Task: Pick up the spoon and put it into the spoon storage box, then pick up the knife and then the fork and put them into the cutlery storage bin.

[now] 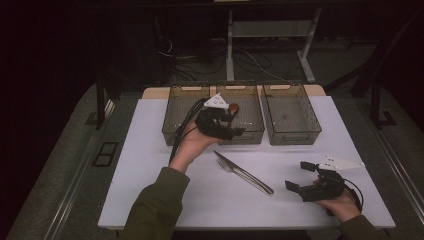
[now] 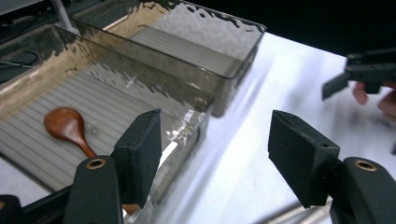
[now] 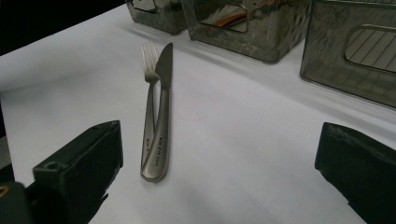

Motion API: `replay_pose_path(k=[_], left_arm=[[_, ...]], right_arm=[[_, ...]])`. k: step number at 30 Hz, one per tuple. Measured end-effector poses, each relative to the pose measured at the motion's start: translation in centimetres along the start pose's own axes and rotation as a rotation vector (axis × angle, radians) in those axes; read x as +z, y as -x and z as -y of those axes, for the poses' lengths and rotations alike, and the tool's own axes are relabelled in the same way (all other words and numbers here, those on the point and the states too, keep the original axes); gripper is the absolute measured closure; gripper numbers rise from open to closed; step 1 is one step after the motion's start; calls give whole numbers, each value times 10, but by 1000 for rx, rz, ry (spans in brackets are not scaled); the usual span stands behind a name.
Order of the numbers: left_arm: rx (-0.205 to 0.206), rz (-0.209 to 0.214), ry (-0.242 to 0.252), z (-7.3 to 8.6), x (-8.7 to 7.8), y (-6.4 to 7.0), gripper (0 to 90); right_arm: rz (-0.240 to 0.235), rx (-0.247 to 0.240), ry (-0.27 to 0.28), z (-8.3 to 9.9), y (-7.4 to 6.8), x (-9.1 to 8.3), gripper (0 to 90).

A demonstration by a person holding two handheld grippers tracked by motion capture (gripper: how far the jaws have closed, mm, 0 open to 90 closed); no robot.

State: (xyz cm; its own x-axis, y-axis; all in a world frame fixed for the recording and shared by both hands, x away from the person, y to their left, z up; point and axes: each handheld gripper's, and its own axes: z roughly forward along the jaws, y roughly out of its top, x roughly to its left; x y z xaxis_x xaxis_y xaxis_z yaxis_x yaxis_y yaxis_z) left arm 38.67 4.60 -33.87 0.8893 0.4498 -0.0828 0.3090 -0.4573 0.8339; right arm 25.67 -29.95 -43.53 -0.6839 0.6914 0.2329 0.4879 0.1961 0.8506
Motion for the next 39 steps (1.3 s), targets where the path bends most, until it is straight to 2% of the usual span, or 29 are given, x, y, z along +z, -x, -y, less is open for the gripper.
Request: replay_pose_path(k=[5,11,23,29,39], left_arm=[[0,-9,7,17,-14,8,314],[-21,-19,13,40,-28,15,278],[-54,-33,32,93,-48,31,208],[-59,-68,55,120,-61,37,148],[-59,-111,68,150,-75,48,49]], right_arm=[[2,3,2,0,0,0,12],[1,10,-4,0,0,0,12],[1,2,-5,0,2,0,12],[1,7,-5,0,1,1,12],[2,0,-26,0,1,1,12]])
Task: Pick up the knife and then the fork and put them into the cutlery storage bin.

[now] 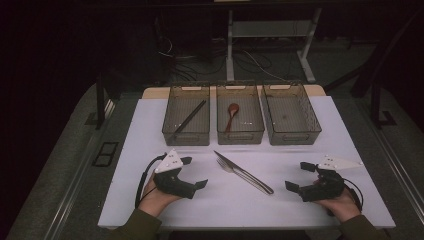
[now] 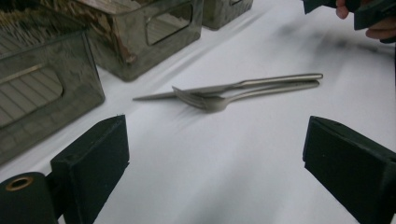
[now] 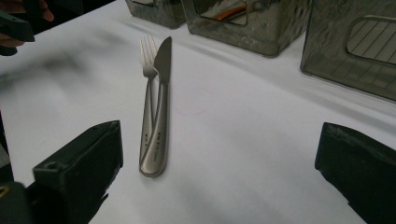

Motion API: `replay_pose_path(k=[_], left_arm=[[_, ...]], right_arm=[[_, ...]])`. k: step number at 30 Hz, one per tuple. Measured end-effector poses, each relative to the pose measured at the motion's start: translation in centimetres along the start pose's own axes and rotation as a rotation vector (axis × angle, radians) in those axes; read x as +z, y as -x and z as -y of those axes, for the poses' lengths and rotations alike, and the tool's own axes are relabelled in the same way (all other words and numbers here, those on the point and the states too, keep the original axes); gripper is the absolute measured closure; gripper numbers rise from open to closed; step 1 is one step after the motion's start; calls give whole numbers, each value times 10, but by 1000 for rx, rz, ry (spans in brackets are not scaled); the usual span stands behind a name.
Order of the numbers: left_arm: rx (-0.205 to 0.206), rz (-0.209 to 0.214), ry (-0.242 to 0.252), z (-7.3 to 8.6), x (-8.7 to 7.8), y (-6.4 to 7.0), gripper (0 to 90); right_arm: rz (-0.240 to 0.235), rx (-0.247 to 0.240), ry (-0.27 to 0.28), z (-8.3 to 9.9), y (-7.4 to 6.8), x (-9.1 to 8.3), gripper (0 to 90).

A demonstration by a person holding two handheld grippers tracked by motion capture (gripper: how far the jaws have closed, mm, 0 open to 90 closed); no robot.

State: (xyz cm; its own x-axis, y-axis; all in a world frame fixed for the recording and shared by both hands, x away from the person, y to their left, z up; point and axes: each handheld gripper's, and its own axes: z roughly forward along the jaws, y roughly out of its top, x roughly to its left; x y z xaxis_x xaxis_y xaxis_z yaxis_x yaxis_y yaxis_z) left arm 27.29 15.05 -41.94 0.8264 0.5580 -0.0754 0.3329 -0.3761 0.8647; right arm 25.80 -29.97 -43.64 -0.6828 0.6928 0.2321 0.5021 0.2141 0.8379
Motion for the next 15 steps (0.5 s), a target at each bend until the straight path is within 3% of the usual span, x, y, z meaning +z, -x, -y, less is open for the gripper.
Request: replay_pose_path(k=[4,10,11,15], left_arm=[[-4,-4,-1,6,-5,4,0],[-16,14,-21,9,-4,7,0],[-15,20,-22,9,-4,7,0],[14,14,-46,9,-2,10,0]], right_arm=[[-4,-7,-27,-2,-1,-1,12],[3,-17,-65,-8,-5,-3,13],[8,-19,-75,-9,-5,-2,49],[13,-17,-105,-11,-6,-1,74]])
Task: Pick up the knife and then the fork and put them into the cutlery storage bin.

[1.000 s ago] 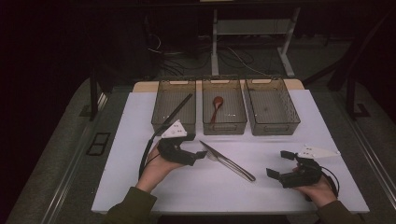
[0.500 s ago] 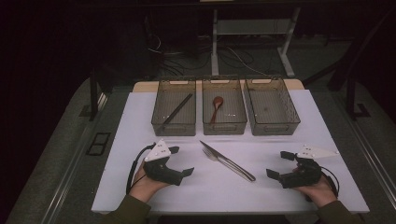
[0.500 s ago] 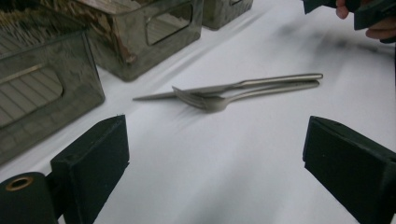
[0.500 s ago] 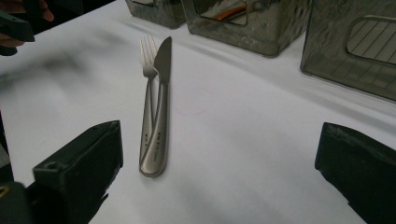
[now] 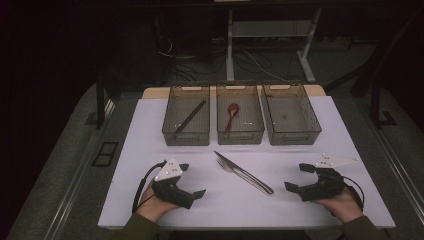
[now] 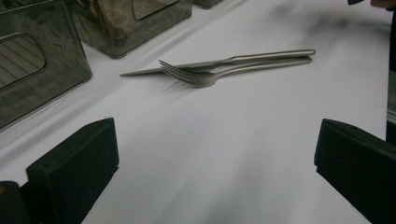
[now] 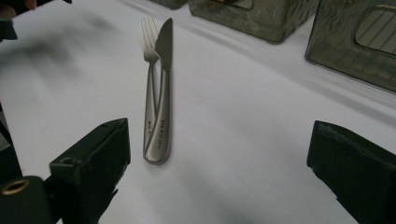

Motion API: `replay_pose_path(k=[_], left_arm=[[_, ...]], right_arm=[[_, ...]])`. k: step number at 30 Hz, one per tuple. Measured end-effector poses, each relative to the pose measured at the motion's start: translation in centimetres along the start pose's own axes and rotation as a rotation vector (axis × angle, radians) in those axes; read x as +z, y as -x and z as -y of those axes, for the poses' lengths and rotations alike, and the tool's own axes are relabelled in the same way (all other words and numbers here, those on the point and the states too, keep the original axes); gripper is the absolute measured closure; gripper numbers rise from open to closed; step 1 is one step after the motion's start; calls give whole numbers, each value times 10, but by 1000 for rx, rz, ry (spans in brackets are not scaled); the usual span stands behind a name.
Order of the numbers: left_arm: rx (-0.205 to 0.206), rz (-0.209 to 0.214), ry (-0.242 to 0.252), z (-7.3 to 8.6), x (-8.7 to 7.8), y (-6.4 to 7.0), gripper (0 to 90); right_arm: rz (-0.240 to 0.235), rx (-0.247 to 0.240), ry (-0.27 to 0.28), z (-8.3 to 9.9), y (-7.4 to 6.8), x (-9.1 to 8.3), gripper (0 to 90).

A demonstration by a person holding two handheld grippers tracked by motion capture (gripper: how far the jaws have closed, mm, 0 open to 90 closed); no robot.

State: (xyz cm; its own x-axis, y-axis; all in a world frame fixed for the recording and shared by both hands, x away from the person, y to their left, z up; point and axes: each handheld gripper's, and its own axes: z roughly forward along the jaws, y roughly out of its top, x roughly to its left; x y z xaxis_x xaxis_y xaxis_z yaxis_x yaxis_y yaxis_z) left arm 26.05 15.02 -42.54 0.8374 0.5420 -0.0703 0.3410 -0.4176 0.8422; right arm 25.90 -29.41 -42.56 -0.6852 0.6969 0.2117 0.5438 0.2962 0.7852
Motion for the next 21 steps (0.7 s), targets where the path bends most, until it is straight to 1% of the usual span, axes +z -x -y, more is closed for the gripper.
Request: replay_pose_path(k=[2,4,6,7,11,12,14,17,18,21], left_arm=[[-2,0,1,0,0,0,0],[-2,3,3,0,0,-1,0],[-3,4,-1,1,1,-1,0],[-1,5,-2,1,1,0,0],[-4,7,-2,1,1,-1,0],[-8,7,1,1,1,-1,0],[-8,7,2,1,0,-1,0],[-2,8,-4,1,1,-1,0],[2,9,-10,1,1,-1,0],[1,10,-8,1,1,-1,0]], right_arm=[[3,-1,-9,-1,0,1,75],[-2,-10,-17,-2,-1,1,153],[-2,-9,-21,-4,-2,2,172],[-8,-11,-30,-5,-2,2,209],[-23,-19,-49,-10,-3,5,272],[-22,-28,-55,-11,-4,6,288],[-29,-30,-59,-13,-5,7,332],[-43,-31,-79,-16,-7,10,380],[-48,-34,-83,-18,-7,12,396],[-55,-34,-90,-23,-10,16,433]])
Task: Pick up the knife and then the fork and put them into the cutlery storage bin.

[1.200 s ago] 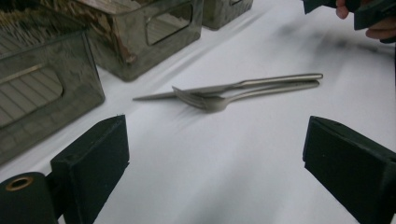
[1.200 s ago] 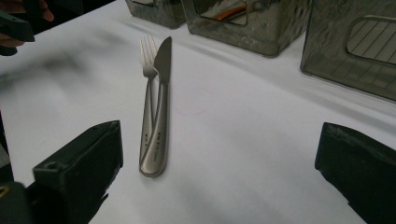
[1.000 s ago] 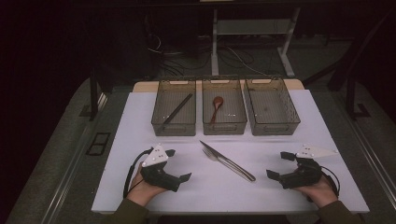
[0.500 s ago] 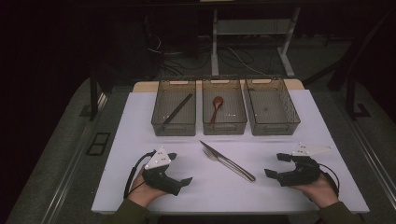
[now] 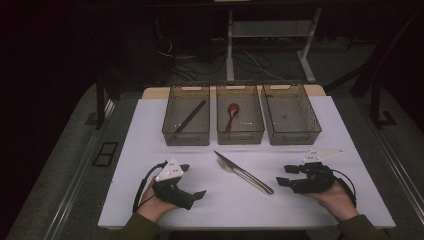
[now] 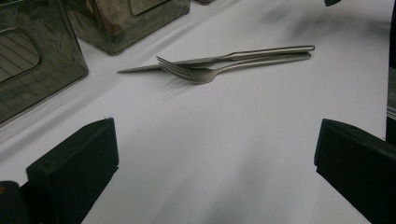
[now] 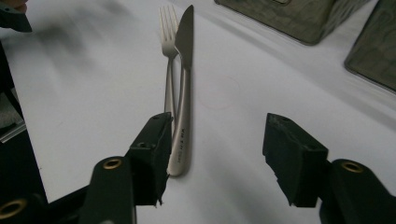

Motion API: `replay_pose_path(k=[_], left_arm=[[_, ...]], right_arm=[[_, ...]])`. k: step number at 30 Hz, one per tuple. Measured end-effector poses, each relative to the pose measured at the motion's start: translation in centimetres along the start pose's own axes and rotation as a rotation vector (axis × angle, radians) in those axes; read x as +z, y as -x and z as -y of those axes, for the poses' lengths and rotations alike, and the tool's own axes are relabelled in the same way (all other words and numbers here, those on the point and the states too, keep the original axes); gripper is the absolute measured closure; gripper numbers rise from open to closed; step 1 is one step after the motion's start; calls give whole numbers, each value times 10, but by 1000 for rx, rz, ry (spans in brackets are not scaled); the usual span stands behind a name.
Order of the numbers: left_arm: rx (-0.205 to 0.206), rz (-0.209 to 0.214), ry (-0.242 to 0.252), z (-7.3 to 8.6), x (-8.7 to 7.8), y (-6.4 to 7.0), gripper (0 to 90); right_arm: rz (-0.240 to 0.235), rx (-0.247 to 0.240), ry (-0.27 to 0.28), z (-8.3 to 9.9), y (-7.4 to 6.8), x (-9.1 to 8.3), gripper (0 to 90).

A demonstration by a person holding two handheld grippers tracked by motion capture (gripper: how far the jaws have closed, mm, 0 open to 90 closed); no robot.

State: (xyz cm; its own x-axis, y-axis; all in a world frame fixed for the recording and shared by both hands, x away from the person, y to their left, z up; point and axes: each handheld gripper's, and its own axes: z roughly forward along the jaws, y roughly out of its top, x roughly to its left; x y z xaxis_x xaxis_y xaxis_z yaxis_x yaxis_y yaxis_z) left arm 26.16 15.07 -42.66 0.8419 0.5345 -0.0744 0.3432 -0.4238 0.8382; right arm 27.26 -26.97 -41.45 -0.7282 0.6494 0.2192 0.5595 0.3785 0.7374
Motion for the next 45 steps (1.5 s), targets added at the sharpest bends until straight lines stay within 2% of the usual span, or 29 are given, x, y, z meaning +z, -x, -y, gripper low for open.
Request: replay_pose_path(k=[3,10,22,31,37,44,45], left_arm=[[-8,1,8,0,0,1,0],[-7,0,8,0,0,1,0],[-9,3,12,0,0,2,0],[-7,7,14,0,0,2,0],[-2,10,12,-1,1,2,0],[3,9,8,-1,1,3,0],[4,11,7,-1,1,3,0]], right_arm=[[-7,-15,-9,-5,-1,5,462],[-22,-17,-38,-17,-5,15,519],[-51,-47,-117,-38,-11,42,615],[-43,-95,-231,-51,-18,65,666],[-26,-116,-338,-61,-23,81,694],[-15,-133,-423,-71,-25,98,708],[-5,-154,-439,-72,-24,100,711]])
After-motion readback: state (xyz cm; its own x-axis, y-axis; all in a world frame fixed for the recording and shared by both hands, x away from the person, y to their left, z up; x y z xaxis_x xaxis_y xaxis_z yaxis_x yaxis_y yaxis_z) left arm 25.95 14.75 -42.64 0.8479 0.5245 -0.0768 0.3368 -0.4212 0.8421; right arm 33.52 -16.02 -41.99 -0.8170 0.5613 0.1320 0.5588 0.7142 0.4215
